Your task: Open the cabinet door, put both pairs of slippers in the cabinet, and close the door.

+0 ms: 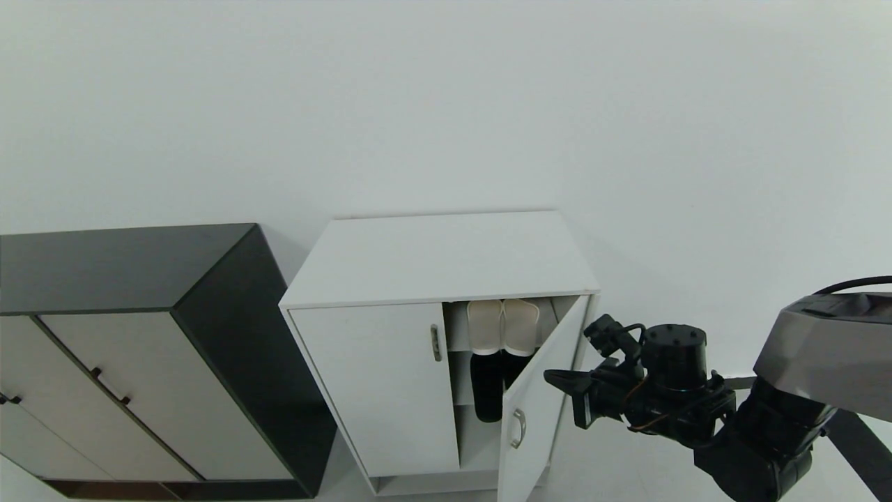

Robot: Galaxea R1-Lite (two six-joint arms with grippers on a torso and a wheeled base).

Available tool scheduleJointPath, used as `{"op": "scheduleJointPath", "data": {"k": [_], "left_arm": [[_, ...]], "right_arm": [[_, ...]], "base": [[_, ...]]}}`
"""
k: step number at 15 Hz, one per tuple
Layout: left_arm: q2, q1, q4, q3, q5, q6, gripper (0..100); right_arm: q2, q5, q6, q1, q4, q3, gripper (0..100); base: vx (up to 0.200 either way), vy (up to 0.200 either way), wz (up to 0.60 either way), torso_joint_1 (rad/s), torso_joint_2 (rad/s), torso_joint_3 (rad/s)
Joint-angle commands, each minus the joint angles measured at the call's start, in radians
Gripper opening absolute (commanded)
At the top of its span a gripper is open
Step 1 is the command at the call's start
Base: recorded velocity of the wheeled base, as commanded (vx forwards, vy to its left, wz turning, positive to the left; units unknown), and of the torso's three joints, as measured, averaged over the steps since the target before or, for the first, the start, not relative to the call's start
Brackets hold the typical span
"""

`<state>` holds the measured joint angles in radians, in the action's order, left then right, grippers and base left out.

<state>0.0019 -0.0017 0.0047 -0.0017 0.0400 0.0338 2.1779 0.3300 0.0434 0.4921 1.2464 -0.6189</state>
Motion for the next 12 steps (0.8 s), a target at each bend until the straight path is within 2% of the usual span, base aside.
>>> {"op": "scheduleJointPath", "data": {"k": [1, 8, 12], "left_arm": [[0.0, 0.0, 0.0, 0.0, 0.0, 0.0, 0], [0.0, 0.0, 0.0, 0.0, 0.0, 0.0, 0], [0.0, 0.0, 0.0, 0.0, 0.0, 0.0, 0]], "right_arm": [[0.049, -0.009, 0.001, 0.0, -0.001, -0.045, 0], [0.094, -0.063, 0.003, 0.003, -0.031, -0.12, 0], [0.092, -0.178, 0.004, 0.048, -0.102, -0.177, 0]], "base": [[0.0, 0.0, 0.0, 0.0, 0.0, 0.0], [0.0, 0.0, 0.0, 0.0, 0.0, 0.0], [0.0, 0.0, 0.0, 0.0, 0.0, 0.0]]}}
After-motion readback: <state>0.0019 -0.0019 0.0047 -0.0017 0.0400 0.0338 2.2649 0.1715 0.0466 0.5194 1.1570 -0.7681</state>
